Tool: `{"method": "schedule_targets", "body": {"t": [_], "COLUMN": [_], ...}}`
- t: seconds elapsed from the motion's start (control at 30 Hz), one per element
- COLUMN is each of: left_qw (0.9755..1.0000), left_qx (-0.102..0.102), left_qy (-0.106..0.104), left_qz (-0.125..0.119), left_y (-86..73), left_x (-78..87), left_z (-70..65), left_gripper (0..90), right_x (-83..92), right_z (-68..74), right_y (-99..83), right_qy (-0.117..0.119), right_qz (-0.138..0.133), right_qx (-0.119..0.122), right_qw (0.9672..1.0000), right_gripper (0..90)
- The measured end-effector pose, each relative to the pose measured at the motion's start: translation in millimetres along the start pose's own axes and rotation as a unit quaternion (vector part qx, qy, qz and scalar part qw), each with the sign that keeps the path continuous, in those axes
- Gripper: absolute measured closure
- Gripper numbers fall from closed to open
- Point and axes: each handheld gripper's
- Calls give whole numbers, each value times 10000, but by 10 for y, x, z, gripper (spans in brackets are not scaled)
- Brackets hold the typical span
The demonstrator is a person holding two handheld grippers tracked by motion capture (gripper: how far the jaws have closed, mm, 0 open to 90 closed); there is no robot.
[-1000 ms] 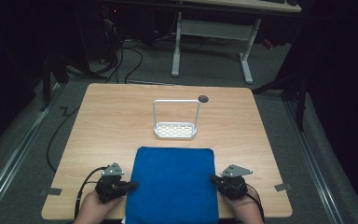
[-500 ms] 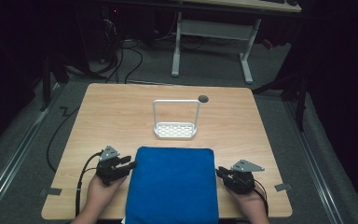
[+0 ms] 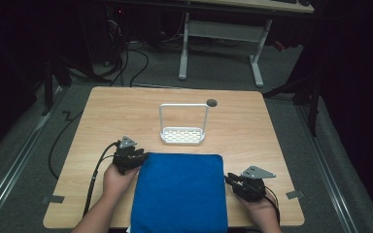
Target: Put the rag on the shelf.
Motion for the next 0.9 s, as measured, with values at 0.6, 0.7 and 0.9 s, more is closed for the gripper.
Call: {"method": "schedule_targets", "body": {"t": [0.6, 0.7, 0.9], "left_qw": [9993, 9995, 9997], "left_qx": [-360, -310, -172], "left_qy": [77, 39, -109], "left_qz": [87, 81, 96], "left_y": [-32, -32, -28], "left_x": [-39, -42, -42], "left_z": [-75, -70, -29], "left_gripper": [809, 840, 864], "right_x": [-189, -284, -481], "right_z": [16, -10, -184], "right_y": [242, 332, 520], "right_qy": [-455, -633, -746], "right_qz": [-45, 28, 106], "right_qx": [-176, -196, -561], "right_qw": [9988, 9978, 9956], "right_gripper": [640, 614, 596]}}
Point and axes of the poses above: each handheld gripper's, and its own axes: x roughly backward along the jaws, y roughly out of its top, z roughly to its left, and after that the axes turned 8 degrees about z, right-handed
